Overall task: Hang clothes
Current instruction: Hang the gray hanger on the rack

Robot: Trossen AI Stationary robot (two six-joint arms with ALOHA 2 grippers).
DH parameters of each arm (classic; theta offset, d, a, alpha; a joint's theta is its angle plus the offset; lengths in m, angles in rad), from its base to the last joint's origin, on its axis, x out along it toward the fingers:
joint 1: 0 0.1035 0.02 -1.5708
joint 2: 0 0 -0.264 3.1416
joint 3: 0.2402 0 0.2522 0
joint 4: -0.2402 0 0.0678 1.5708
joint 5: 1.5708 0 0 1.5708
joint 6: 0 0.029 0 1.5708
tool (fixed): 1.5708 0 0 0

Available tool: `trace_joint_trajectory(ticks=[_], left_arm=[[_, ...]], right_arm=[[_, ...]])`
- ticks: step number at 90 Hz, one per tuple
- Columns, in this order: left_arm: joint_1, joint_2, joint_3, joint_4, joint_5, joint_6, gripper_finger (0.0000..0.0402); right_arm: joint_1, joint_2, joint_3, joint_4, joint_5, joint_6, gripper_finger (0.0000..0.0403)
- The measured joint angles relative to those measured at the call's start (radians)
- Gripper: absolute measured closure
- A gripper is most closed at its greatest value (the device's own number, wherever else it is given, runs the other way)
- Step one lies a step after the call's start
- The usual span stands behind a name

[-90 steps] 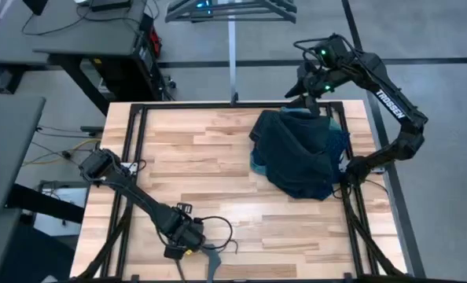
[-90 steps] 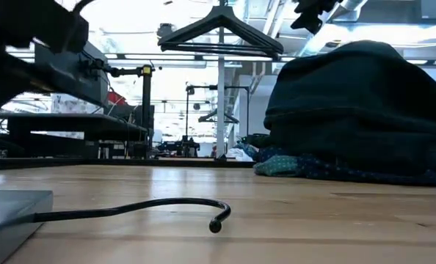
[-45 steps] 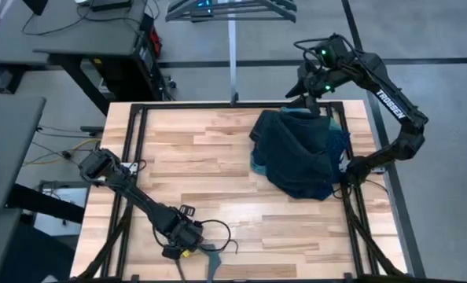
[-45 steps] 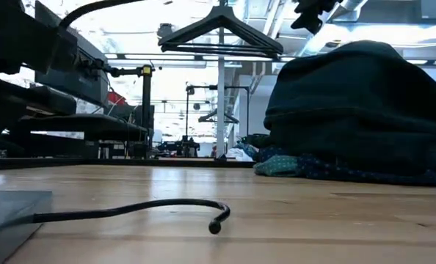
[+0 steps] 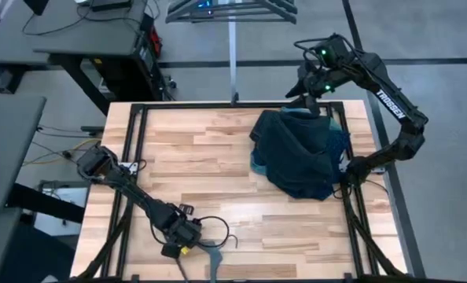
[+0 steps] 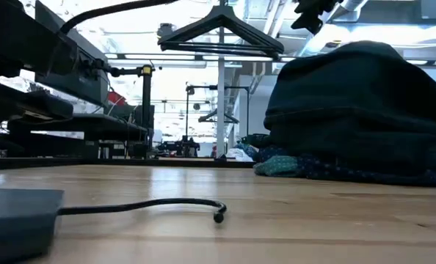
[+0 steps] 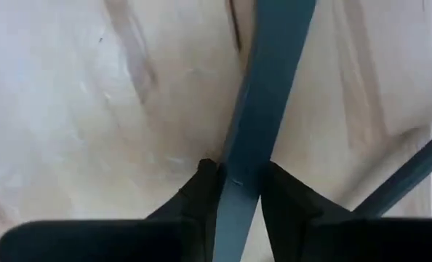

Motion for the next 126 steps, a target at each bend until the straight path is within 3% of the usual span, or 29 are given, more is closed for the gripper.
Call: trace_joint_trajectory(ticks=[46, 59, 67, 79, 104, 126], left_arm=[[-0.002, -0.234, 0.082, -0.186, 0.025, -0.065, 0.0354], [0.013, -0.316, 0.083, -0.249, 0.006, -0.100, 0.0400], [0.036, -0.358, 0.083, -0.291, -0.036, -0.128, 0.0396], [0.081, -0.376, 0.082, -0.331, -0.113, -0.146, 0.0396], [0.177, -0.369, 0.082, -0.313, -0.122, -0.163, 0.0399], [0.243, -0.413, 0.082, -0.329, -0.160, -0.419, 0.0401]], right_arm=[[0.000, 0.000, 0.000, 0.029, 0.000, 0.018, 0.0195], [0.000, 0.000, 0.000, 0.028, 0.000, 0.018, 0.0195], [0.000, 0.000, 0.000, 0.029, 0.000, 0.018, 0.0195], [0.000, 0.000, 0.000, 0.028, 0.000, 0.020, 0.0195], [0.003, 0.000, 0.000, 0.028, 0.000, 0.174, 0.0195], [0.121, 0.007, -0.150, 0.167, -0.026, 0.317, 0.0195]])
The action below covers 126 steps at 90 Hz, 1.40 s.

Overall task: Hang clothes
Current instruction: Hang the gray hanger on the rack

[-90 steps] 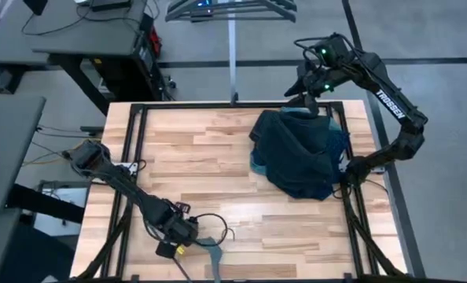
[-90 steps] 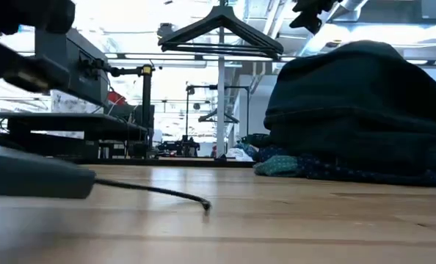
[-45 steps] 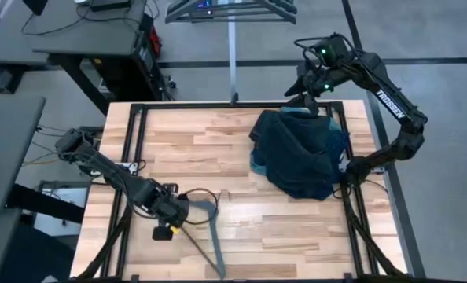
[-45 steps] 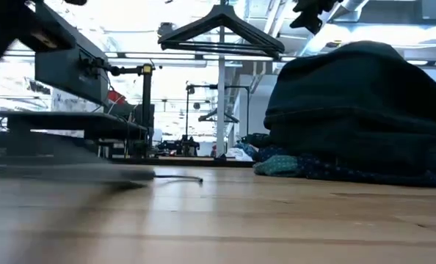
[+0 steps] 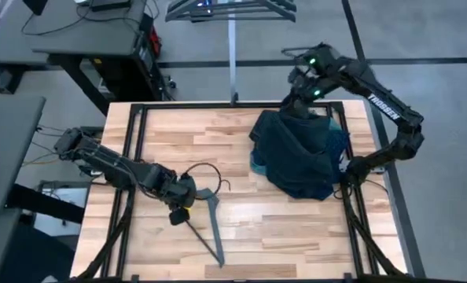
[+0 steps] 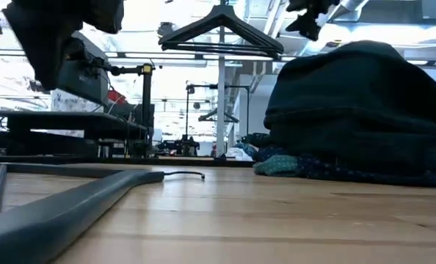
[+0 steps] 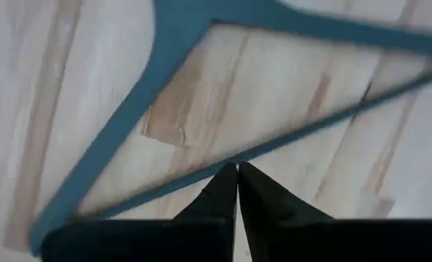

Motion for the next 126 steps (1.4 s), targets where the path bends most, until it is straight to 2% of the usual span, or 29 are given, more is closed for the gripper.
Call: trace_joint_trajectory(ticks=[17, 31, 45, 57, 76, 106, 126], left_arm=[[-0.107, -0.060, -0.022, 0.079, -0.224, -0.194, 0.0401], [-0.211, -0.071, -0.087, 0.122, -0.248, -0.328, 0.0401], [-0.319, -0.072, -0.183, 0.272, -0.300, -0.447, 0.0401], [-0.399, -0.074, -0.247, 0.342, -0.365, -0.527, 0.0401], [-0.455, -0.071, -0.289, 0.342, -0.368, -0.549, 0.0401], [-0.469, -0.071, -0.363, 0.376, -0.401, -0.549, 0.0401], [-0.469, -0.070, -0.470, 0.646, -0.420, -0.533, 0.0401]], right_arm=[[0.168, 0.001, -0.238, 0.244, 0.000, 0.196, 0.0195], [0.340, 0.002, -0.391, 0.515, 0.021, 0.401, 0.0195], [0.495, 0.021, -0.478, 0.815, 0.184, 0.543, 0.0195], [0.579, 0.108, -0.462, 0.856, 0.291, 0.563, 0.0195], [0.672, 0.249, -0.362, 0.847, 0.322, 0.565, 0.0195], [0.816, 0.527, -0.208, 0.854, 0.365, 0.956, 0.0195], [0.843, 0.685, -0.179, 0.876, 0.382, 1.155, 0.0195]])
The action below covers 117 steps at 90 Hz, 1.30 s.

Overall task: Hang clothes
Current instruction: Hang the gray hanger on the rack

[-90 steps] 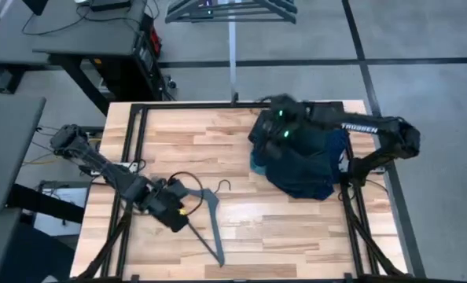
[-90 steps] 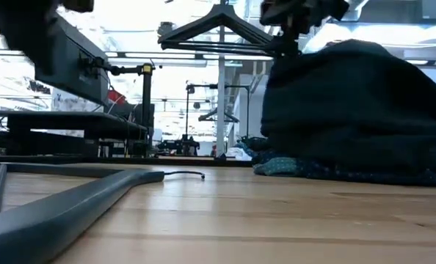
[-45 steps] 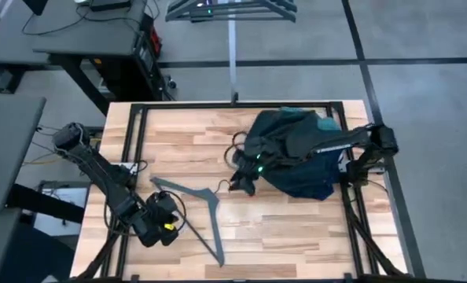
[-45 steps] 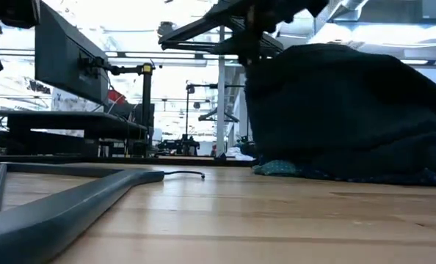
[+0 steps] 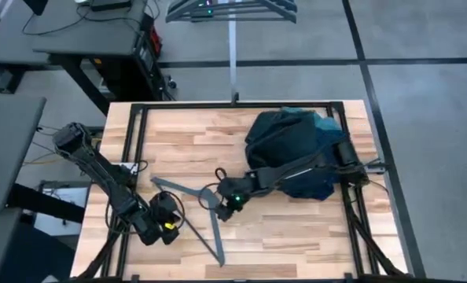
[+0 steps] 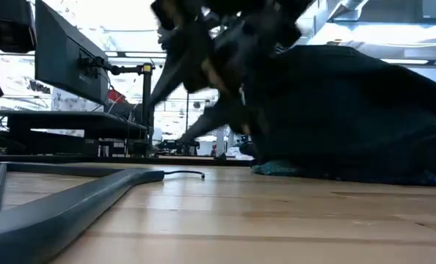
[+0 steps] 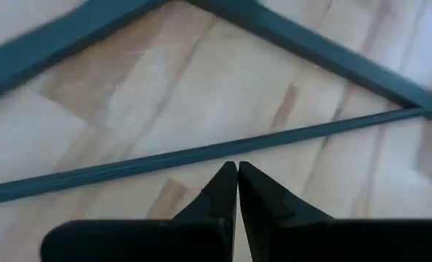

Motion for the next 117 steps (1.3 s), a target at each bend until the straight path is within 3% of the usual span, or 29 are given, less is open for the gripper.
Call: trace_joint_trajectory(ticks=[20, 35, 55, 70, 90, 117], left_arm=[[0.001, 0.000, -0.062, 0.074, -0.002, -0.020, 0.0401], [0.001, 0.000, -0.099, 0.080, 0.083, -0.060, 0.0401], [0.023, 0.005, -0.163, 0.148, 0.060, -0.068, 0.0401], [0.071, 0.070, -0.175, 0.223, 0.054, -0.056, 0.0402], [0.133, 0.204, -0.170, 0.507, 0.054, 0.038, 0.0402], [0.172, 0.278, -0.142, 0.572, 0.082, 0.057, 0.0402]], right_arm=[[0.011, 0.074, 0.001, 0.106, -0.004, 0.093, 0.0195], [0.009, 0.080, 0.001, 0.105, 0.019, 0.110, 0.0195], [0.010, 0.080, 0.001, 0.109, 0.045, 0.142, 0.0195], [0.019, 0.080, 0.001, 0.114, 0.096, 0.168, 0.0195], [0.015, 0.111, 0.001, 0.176, 0.069, 0.208, 0.0195], [0.008, 0.133, 0.000, 0.351, 0.086, 0.152, 0.0196]])
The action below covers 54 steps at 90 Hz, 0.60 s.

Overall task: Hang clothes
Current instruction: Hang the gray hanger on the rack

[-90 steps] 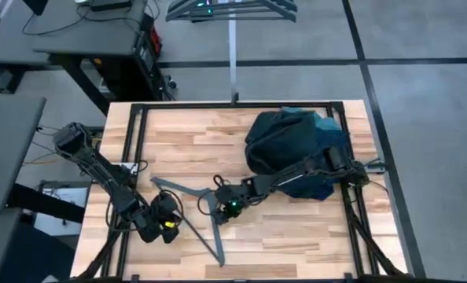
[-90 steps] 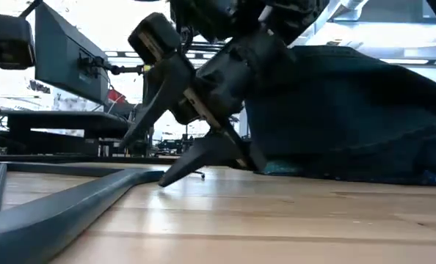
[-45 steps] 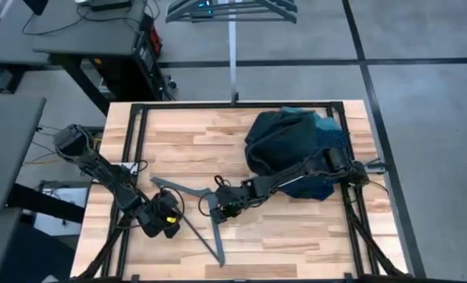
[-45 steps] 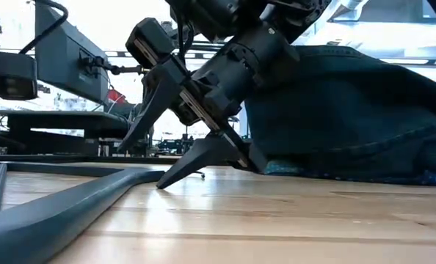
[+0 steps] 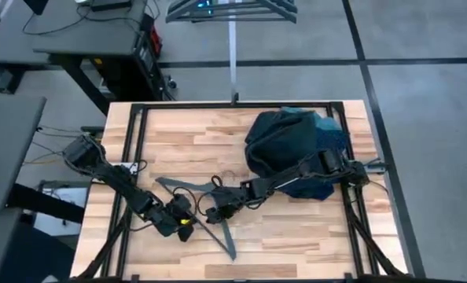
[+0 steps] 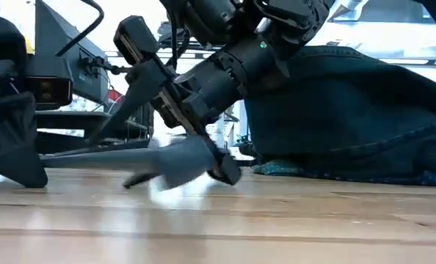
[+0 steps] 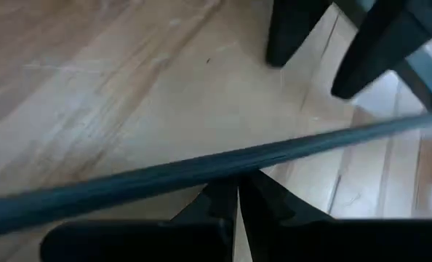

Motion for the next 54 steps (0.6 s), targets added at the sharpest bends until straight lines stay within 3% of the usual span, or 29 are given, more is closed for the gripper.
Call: trace_joint_trajectory(ticks=[20, 39, 54], left_arm=[[0.001, -0.006, 0.000, 0.007, 0.014, 0.024, 0.0402], [0.000, -0.006, -0.001, 0.006, 0.016, 0.027, 0.0402], [0.000, -0.006, -0.001, 0.007, 0.017, 0.028, 0.0402]], right_arm=[[-0.006, 0.000, 0.000, 0.003, -0.001, -0.019, 0.0222], [0.005, -0.007, 0.000, -0.005, -0.095, -0.052, 0.0265], [0.032, -0.011, 0.000, -0.052, -0.107, -0.073, 0.0280]])
